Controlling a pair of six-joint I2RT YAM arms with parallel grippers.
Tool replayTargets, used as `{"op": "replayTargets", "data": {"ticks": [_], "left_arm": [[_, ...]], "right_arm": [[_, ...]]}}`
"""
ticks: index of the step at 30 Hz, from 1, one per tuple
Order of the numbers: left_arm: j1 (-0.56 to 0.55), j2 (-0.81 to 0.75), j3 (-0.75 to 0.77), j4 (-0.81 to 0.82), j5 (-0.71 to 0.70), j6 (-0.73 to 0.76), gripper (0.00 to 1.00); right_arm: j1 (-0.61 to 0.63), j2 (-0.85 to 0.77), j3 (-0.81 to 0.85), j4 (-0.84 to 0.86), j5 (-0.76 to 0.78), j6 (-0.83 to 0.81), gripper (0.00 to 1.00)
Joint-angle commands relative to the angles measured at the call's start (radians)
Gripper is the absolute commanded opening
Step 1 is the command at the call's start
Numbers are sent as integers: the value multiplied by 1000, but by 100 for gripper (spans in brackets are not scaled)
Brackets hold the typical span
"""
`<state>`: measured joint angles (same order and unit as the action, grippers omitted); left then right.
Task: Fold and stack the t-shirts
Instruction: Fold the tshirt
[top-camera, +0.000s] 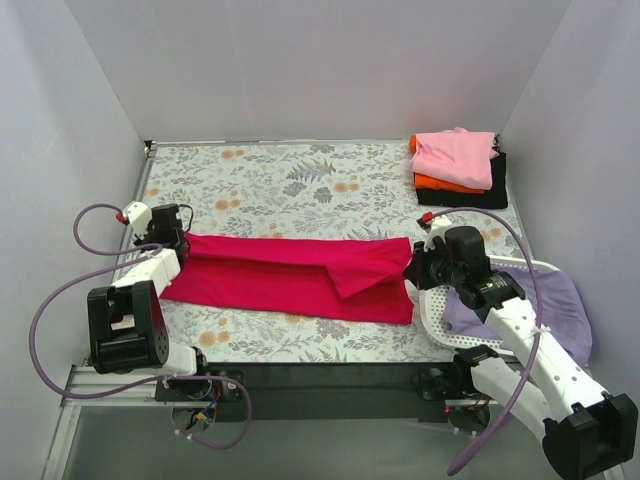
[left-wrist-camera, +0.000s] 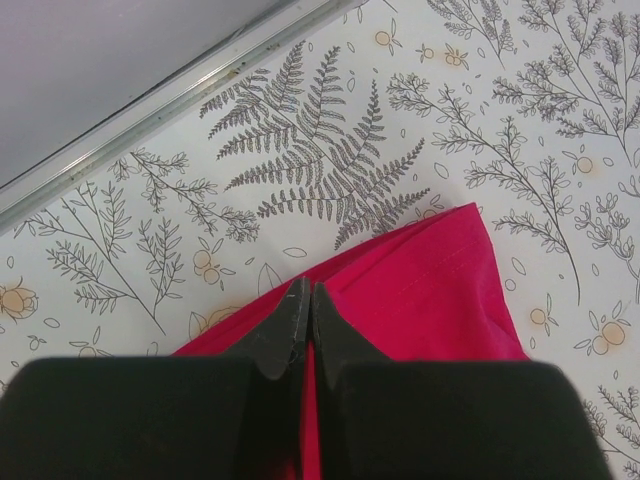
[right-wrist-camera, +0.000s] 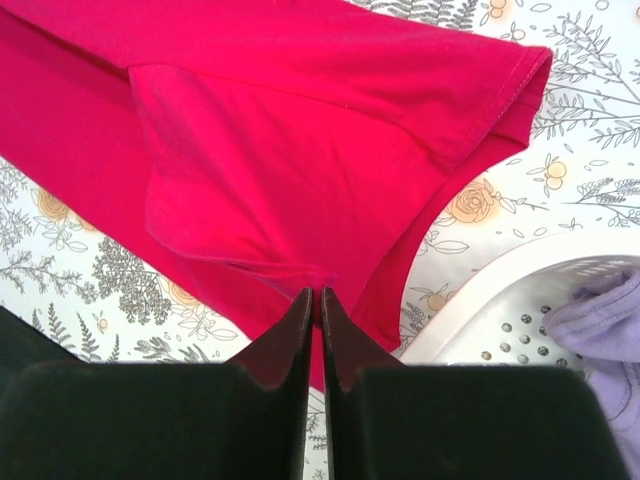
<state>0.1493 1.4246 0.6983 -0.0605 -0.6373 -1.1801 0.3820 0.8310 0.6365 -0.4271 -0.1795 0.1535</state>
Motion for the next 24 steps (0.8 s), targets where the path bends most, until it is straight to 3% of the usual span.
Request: {"op": "replayTargets", "data": {"ticks": [1,13,15,16,17,18,21,24], "left_arm": [[10,-47,-3,-12,-71,-15,0],[53,-26,-14,-25,-87,-42,0],[64,-30,-17,-28,-81,-56,16],[64,-32,-22,-32,-85,-61,23],[65,-36,-25,-35,-91,-75,31],[67,-47,-26,-38,-99,-81,33],[68,-94,-25,-39,-131,-93,39],[68,-153,-17,-39,-116,-92,39]], "right_arm": [[6,-26,-1,-47,-25,-9,1],[83,-30,9,-117,-3,24,1],[109,-29,14,-139,18,35,1],[121,-30,15,-147,29,40,7],[129,-32,20,-153,41,53,26],[142,-39,26,-168,64,60,34],[153,-58,46,-182,121,69,48],[153,-56,58,-174,143,60,54]]}}
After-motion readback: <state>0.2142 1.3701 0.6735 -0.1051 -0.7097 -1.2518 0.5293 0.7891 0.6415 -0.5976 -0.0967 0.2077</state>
